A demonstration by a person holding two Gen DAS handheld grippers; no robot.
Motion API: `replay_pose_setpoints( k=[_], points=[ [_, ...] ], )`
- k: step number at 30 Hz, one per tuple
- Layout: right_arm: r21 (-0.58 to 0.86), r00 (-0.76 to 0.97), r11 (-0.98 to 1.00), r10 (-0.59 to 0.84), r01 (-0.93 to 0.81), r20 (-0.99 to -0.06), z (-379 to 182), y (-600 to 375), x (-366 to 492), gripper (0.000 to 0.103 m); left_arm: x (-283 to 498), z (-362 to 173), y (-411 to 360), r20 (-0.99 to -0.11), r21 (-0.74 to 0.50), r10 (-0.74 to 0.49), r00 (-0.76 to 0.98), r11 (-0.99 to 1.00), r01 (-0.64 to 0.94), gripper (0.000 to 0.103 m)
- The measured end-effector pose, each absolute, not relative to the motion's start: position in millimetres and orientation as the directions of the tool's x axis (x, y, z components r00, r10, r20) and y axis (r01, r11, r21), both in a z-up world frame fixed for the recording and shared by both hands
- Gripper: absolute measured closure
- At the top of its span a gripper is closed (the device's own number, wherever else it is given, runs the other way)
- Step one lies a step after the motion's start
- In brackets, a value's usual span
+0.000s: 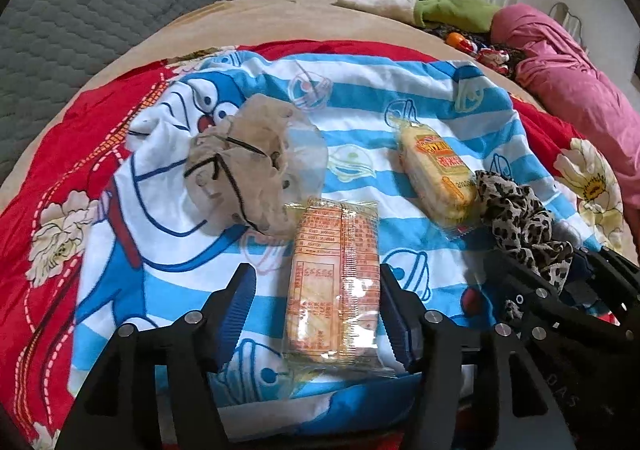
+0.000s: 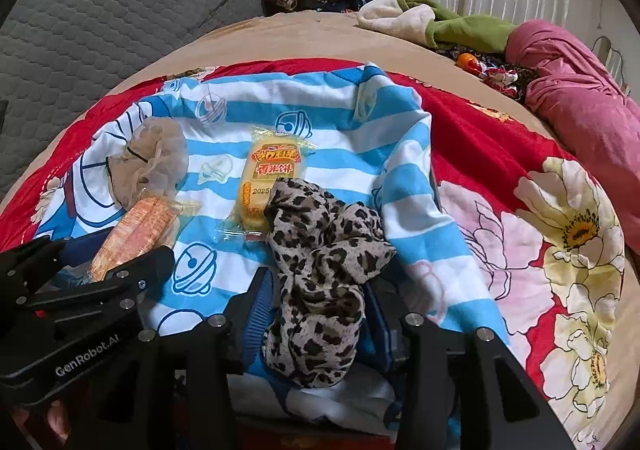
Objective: Organize objects
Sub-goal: 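Open both grippers to release the packet and scrunchie on the shirt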
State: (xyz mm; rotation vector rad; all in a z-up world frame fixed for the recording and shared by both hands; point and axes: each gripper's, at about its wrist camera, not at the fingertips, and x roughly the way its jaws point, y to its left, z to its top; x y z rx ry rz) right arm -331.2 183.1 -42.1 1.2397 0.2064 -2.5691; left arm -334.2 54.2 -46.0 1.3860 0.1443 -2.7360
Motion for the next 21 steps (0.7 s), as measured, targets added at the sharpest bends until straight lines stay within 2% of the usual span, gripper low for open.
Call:
replay_pose_setpoints(
  k=[3,9,14,21],
  points=[
    [-0.013,-0.595,-0.95,-0.186,0.313,-0.782,-40.8,182.8,-330.6,0.055,-333.0,-44.1,52.1,-0.803,-0.044,-0.035,-0.594,-0.992,0.118,0.029],
    [-0.016,-0.605,-0.952,-0.181,0.305,-0.775,-37.3,185.6,-329.8,0.055,-331.4,-42.8,49.5,-0.804,-0.058,-0.028,-0.594,-0.99,0.125,0.027],
    [-0.018,-0.621,-0.956,-0.176,0.293,-0.764,-32.5,189.4,-328.4,0.041,-327.9,-41.2,47.6,-0.805,-0.062,-0.027,-0.592,-0.99,0.13,0.025],
    [-0.004,-0.622,-0.956,-0.187,0.292,-0.761,-28.7,191.7,-327.1,0.038,-324.4,-36.5,44.9,-0.81,-0.075,-0.017,-0.587,-0.988,0.133,0.024]
  ],
)
